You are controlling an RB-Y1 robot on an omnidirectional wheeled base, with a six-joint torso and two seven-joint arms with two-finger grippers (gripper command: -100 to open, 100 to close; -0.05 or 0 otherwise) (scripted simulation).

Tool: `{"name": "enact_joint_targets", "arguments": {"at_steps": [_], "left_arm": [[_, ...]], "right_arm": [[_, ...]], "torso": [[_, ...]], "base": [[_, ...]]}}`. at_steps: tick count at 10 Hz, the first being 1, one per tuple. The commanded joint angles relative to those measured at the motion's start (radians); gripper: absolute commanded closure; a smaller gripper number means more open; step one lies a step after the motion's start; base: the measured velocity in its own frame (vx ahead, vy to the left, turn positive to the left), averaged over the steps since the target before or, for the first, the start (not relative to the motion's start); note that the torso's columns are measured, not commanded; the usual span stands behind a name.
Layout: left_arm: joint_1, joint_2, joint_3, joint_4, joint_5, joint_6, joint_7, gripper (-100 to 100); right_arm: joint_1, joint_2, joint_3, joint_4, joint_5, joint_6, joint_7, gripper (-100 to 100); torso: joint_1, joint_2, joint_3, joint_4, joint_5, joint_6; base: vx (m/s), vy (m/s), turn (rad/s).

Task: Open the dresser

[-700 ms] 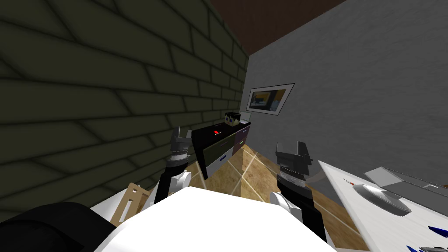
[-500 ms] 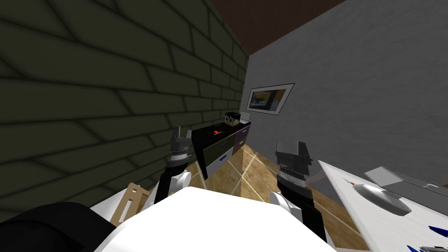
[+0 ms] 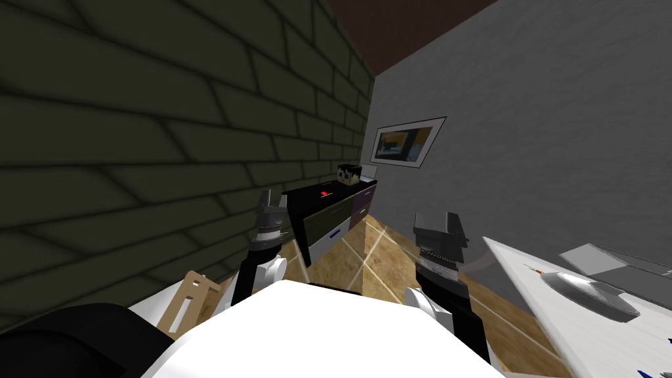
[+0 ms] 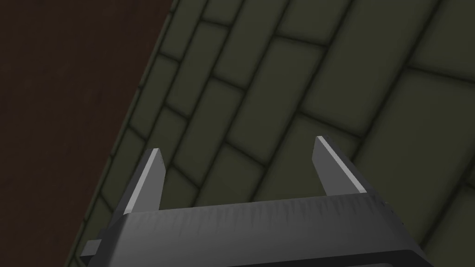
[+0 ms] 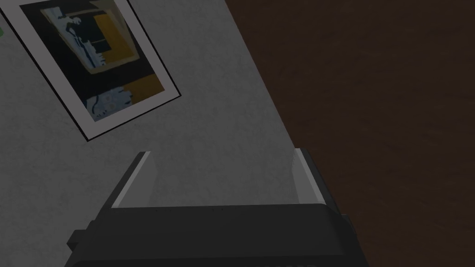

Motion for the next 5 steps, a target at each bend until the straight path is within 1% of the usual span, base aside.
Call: {"name": "enact_joint_targets", "arguments": {"at_steps": [1, 2, 3, 4, 5], "left_arm": [[0.000, 0.000, 0.000, 0.000, 0.000, 0.000, 0.000, 0], [0.000, 0.000, 0.000, 0.000, 0.000, 0.000, 0.000, 0], [-0.001, 0.037, 0.003, 0.008, 0.004, 0.005, 0.002, -100], [-0.003, 0.062, 0.007, 0.015, 0.008, 0.011, 0.004, -100], [-0.004, 0.086, 0.011, 0.025, 0.013, 0.018, 0.007, -100]], "right_arm": [[0.000, 0.000, 0.000, 0.000, 0.000, 0.000, 0.000, 0], [0.000, 0.000, 0.000, 0.000, 0.000, 0.000, 0.000, 0], [0.000, 0.000, 0.000, 0.000, 0.000, 0.000, 0.000, 0], [0.000, 0.000, 0.000, 0.000, 0.000, 0.000, 0.000, 0], [0.000, 0.000, 0.000, 0.000, 0.000, 0.000, 0.000, 0]], "torso": [[0.000, 0.074, -0.148, 0.074, 0.000, 0.000], [0.000, 0.148, -0.295, 0.148, 0.000, 0.000], [0.000, 0.221, -0.443, 0.221, 0.000, 0.000], [-0.001, 0.254, -0.512, 0.254, 0.000, 0.000], [-0.001, 0.263, -0.532, 0.264, 0.000, 0.000]], "base": [[0.000, 0.000, 0.000], [0.000, 0.000, 0.000], [0.024, -0.017, 0.029], [0.044, -0.040, 0.035], [0.066, -0.062, 0.051]]}}
